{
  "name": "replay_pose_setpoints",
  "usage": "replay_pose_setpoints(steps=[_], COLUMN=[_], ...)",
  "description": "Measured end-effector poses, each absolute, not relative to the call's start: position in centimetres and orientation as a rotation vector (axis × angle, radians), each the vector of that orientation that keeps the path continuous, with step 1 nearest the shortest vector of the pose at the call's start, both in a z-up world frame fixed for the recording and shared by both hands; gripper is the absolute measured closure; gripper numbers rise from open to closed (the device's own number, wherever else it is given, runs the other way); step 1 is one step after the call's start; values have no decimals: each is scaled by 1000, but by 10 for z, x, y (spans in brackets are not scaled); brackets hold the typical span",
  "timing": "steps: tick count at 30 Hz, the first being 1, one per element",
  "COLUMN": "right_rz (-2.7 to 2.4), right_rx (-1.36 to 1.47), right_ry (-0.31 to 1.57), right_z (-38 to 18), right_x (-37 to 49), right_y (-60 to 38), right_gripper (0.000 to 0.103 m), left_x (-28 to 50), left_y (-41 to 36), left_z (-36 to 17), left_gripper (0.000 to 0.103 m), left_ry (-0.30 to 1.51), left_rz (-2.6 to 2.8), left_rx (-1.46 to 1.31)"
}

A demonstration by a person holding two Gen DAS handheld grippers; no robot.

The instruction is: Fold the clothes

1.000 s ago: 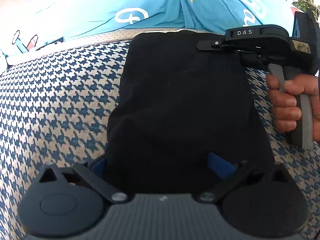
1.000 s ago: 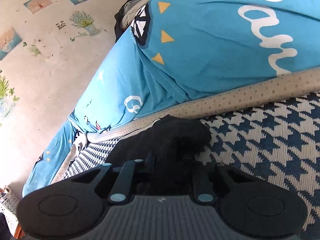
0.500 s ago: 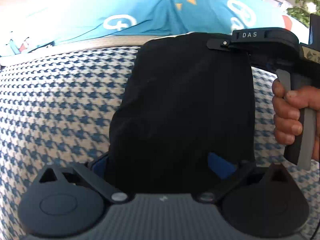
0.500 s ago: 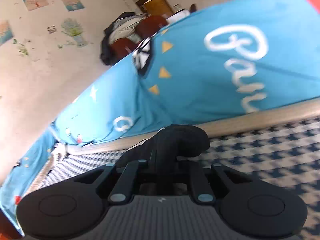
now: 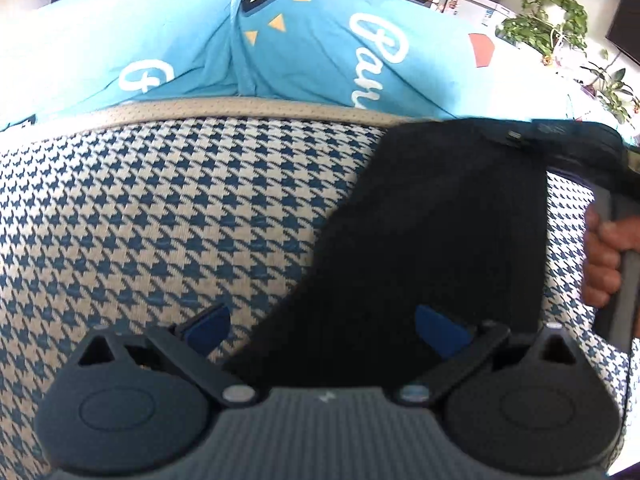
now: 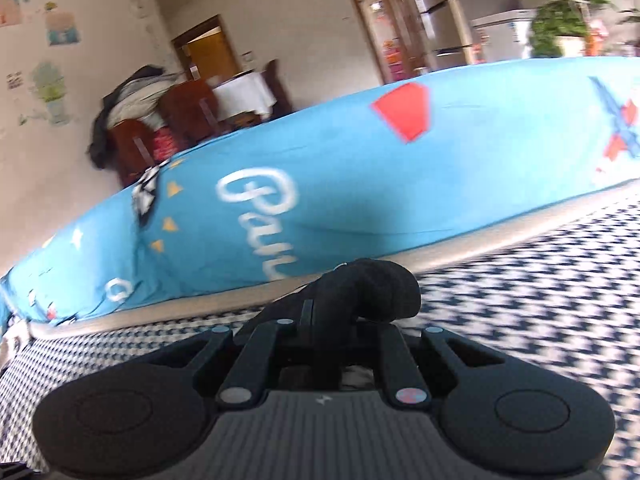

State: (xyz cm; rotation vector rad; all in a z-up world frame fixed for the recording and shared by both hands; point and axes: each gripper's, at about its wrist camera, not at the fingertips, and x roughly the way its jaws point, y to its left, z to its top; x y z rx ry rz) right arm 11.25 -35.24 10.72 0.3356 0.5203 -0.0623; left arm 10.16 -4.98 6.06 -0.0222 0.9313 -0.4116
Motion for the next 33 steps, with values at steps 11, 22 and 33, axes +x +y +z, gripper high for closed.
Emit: replay_pose_setpoints(steps=[11,22,33], right_rz=[-367,-419,-179], right_rx=[447,429,431], right_ry=[573,576,630], right_z=[105,110,110], right_x=[21,-24,-58], right_y=[-448,-456,-391], right_gripper=[86,57,57], left_x=[71,32,4], left_y=[-42,-19,-4], left_z=[68,62,47], left_gripper=[0,0,0], left_ry=[894,878,906], left_rz=[-391,-332,-303], left_rx=[-54,-102,-106])
